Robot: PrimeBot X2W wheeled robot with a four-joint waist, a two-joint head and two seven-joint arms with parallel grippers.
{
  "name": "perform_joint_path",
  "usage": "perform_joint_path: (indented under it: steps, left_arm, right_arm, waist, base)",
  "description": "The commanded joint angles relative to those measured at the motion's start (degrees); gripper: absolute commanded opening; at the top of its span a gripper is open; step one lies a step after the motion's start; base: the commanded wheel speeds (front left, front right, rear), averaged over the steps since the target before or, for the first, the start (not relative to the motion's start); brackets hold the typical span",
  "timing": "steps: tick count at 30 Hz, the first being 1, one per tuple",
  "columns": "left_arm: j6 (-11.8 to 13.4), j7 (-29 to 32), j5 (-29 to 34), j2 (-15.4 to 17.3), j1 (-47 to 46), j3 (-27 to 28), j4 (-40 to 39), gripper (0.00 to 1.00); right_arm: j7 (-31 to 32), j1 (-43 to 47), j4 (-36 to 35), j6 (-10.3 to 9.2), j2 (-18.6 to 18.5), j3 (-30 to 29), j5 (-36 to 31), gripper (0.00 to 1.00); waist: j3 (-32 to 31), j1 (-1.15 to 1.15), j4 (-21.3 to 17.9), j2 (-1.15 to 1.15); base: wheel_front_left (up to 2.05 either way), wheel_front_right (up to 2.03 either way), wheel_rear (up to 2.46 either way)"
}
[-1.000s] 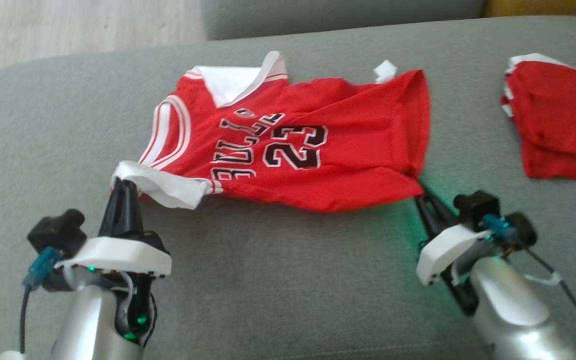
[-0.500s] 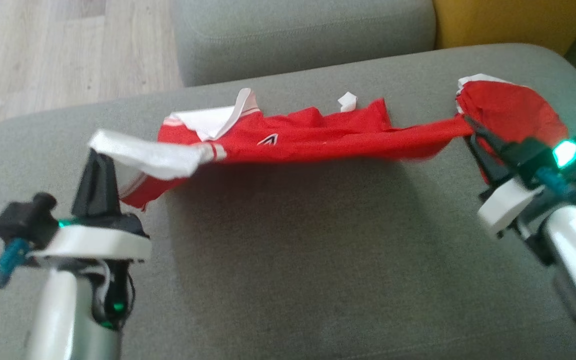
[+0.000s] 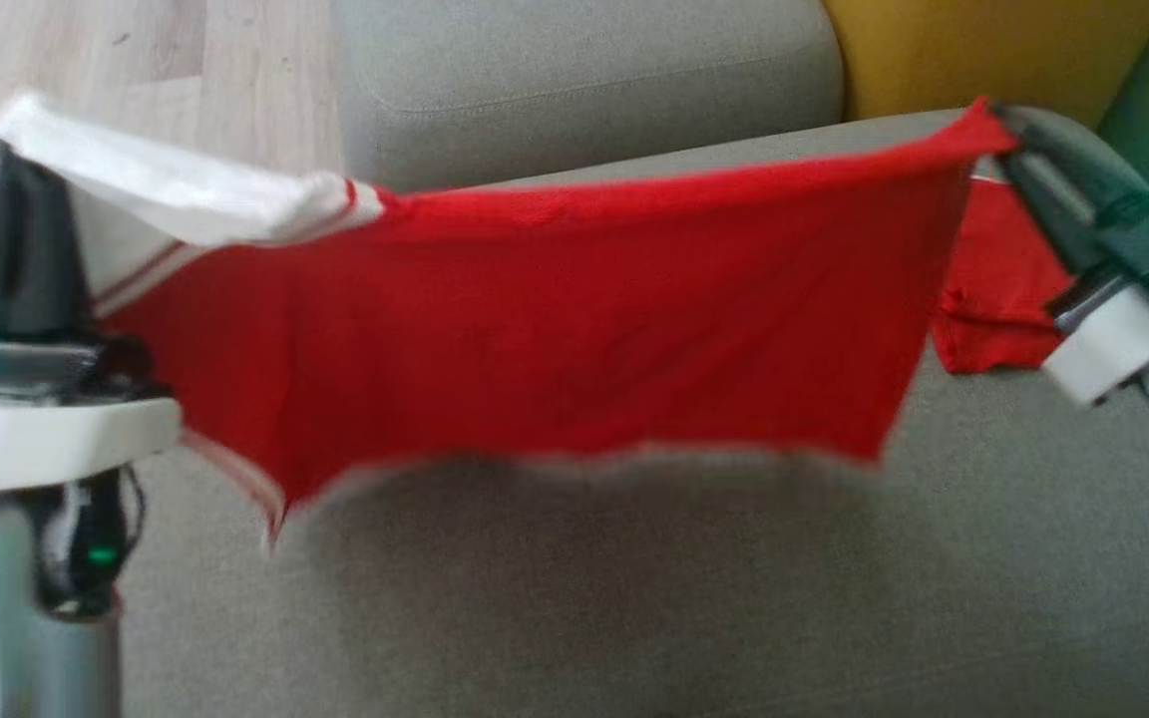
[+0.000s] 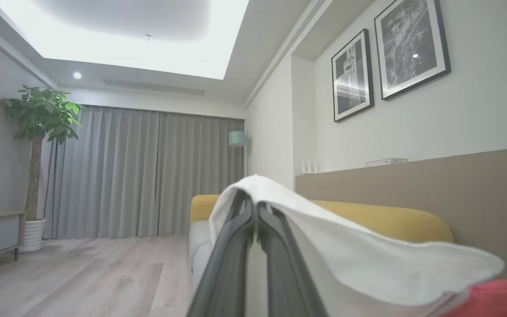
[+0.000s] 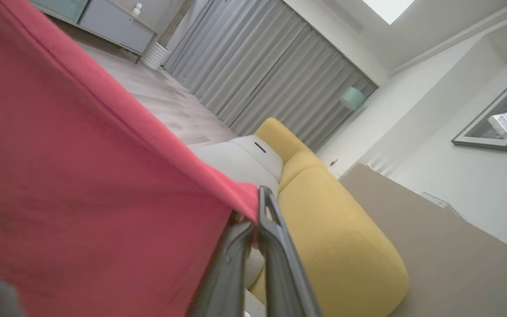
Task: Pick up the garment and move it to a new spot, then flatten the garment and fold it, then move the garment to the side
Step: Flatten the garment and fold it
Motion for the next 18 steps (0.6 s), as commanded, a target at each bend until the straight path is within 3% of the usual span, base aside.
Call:
perform_joint_path:
  steps: [1, 5, 9, 18]
  left_arm:
    - [0.4, 1.1, 0.4, 2.6, -3.0, 2.8, -4.6, 0.0]
    - [0.5, 4.5, -0.6, 4.0, -4.1, 3.5, -9.4, 0.0]
    - [-0.6, 7.9, -1.6, 6.4, -7.9, 0.9, -6.8, 0.0]
    - [-1.8, 10.0, -2.0, 12.7, -31.7, -6.9, 10.2, 0.0]
  right_arm:
    - [1.7, -0.8, -3.9, -0.05, -2.5, -1.8, 0.8, 0.0]
    - [5.5, 0.8, -9.7, -0.05, -4.3, -5.3, 2.3, 0.0]
    - [7.5, 0.3, -10.8, -0.05, -4.9, -5.7, 3.6, 0.0]
    - [5.5, -18.1, 1.1, -0.05, -6.6, 3.3, 6.9, 0.0]
  waist:
    - [0.5, 0.01, -0.2, 0.0]
    - [2.1, 0.01, 0.0, 0.0]
    - [5.1, 0.01, 0.2, 0.0]
    - [18.8, 0.01, 1.3, 0.0]
  base:
    - [0.0, 0.0, 0.0]
    - [0.0, 0.0, 0.0]
    - [0.0, 0.0, 0.0]
    - [0.0, 0.0, 0.0]
